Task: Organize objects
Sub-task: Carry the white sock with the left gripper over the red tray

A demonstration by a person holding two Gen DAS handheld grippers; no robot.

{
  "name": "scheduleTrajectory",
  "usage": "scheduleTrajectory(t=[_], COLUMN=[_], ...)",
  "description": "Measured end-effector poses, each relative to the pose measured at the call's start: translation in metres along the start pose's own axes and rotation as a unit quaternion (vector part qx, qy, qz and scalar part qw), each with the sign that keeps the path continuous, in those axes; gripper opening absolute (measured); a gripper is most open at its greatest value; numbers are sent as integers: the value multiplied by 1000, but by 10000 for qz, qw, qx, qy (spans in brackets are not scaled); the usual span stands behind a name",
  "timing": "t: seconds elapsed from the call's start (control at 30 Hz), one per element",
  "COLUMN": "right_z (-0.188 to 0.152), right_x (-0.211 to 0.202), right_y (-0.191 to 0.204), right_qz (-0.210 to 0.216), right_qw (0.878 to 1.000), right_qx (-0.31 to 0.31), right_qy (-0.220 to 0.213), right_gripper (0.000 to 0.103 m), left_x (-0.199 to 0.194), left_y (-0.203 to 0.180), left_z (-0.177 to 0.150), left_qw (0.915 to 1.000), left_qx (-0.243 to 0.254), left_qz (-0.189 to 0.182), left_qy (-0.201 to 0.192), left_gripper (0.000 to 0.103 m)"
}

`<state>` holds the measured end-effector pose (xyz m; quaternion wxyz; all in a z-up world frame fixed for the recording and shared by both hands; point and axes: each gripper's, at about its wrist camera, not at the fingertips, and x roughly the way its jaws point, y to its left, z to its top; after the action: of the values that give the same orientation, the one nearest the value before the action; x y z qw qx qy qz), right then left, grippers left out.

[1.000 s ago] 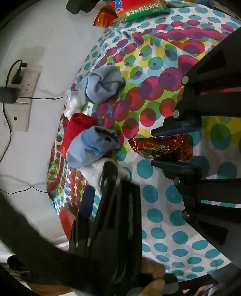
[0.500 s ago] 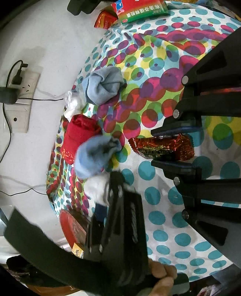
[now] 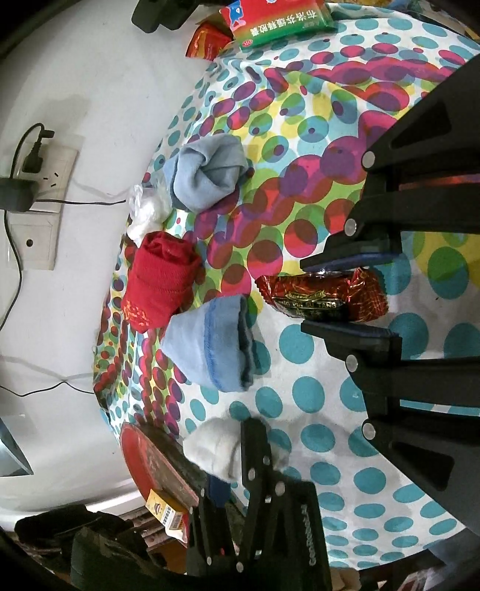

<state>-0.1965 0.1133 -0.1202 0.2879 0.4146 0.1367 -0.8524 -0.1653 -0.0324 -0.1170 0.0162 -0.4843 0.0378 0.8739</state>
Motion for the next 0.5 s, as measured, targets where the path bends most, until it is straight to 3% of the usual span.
scheduleTrajectory(t=[0.5], right_z=[1], right_x=[0], right_y=[-1], right_qz=[3], right_qw=[10000], right_qx=[18], right_qy=[2], right_gripper=[24], left_x=[-11], left_y=[34], left_z=[-9], left_qw=[9998], left_qx=[-101], left_qz=[150], left_qy=[9], left_gripper=[43])
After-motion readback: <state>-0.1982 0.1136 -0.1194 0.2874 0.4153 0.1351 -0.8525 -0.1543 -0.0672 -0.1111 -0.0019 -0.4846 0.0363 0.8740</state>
